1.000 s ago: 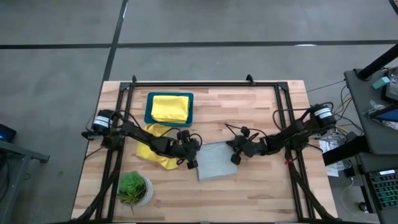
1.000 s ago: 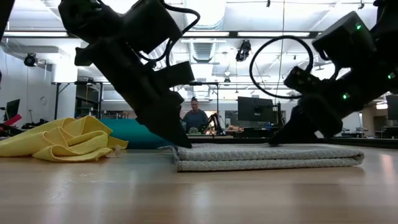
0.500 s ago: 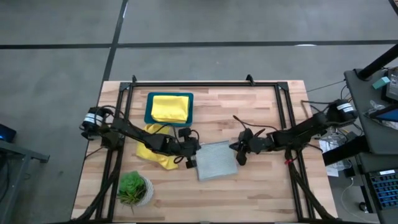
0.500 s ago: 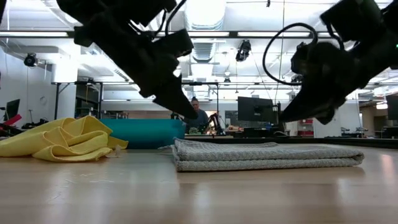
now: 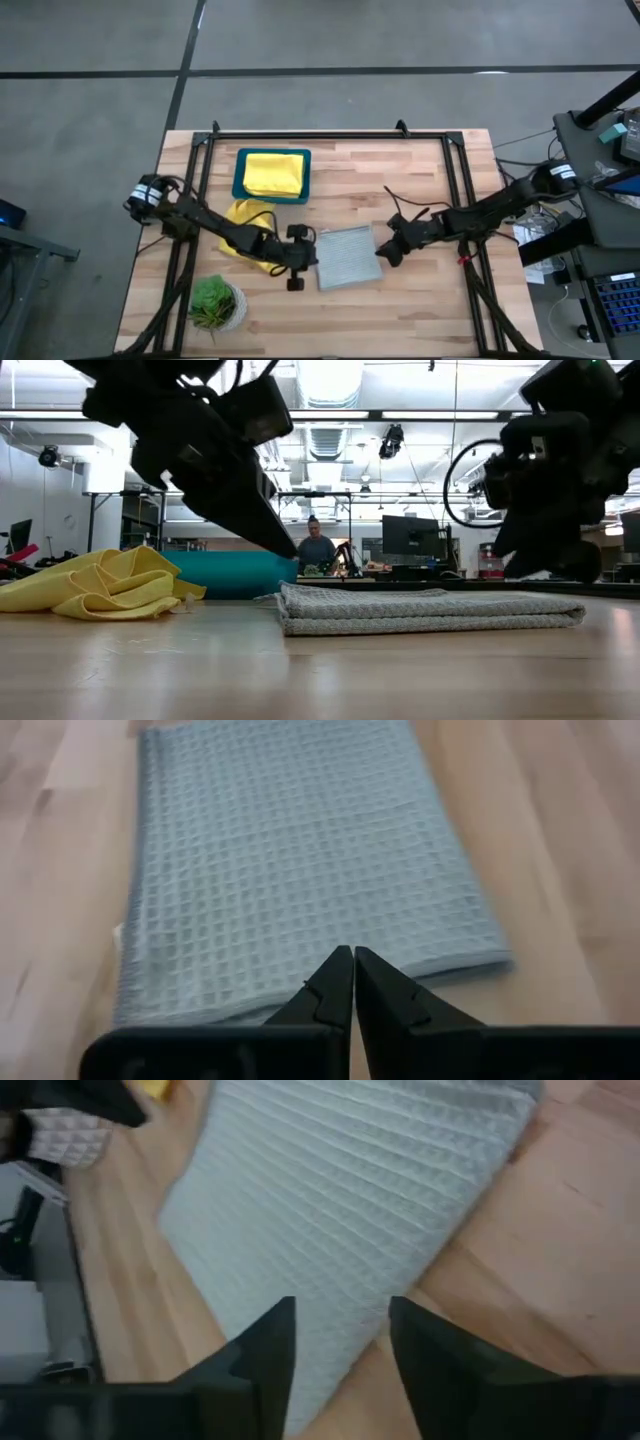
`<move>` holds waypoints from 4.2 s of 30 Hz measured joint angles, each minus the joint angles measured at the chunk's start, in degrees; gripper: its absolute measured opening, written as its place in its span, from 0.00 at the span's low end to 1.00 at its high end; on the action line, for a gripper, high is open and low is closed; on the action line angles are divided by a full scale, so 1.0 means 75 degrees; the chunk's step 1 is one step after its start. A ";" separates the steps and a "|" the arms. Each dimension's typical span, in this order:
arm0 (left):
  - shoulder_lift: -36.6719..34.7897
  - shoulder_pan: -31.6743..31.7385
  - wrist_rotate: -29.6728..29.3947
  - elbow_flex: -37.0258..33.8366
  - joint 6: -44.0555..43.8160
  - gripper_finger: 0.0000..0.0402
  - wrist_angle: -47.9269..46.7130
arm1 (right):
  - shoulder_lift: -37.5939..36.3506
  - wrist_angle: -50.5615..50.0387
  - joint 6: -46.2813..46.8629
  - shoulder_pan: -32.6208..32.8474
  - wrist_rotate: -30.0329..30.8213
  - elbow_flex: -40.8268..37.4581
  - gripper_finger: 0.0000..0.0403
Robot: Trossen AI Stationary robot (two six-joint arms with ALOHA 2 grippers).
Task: Fold microfiber towels
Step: Fold the gray microfiber towel
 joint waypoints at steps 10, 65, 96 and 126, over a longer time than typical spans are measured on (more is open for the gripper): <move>0.0000 -0.0078 -0.0012 -0.0055 -0.0006 0.00 0.0032 | 0.1086 0.0625 0.0186 -0.0003 0.0039 0.0000 0.49; 0.1952 0.0175 -0.0837 -0.0008 -0.0541 0.00 0.2748 | 0.0507 -0.6223 -0.2473 -0.0991 0.1079 0.3386 0.03; 0.2530 0.0307 -0.1011 0.0216 -0.0373 0.00 0.3497 | 0.4384 -0.6700 -0.4024 -0.0504 0.0122 0.7212 0.03; 0.2394 0.0296 -0.0943 0.0202 -0.0353 0.00 0.3398 | 0.4365 -0.5383 -0.4020 -0.0449 -0.0254 0.6815 0.30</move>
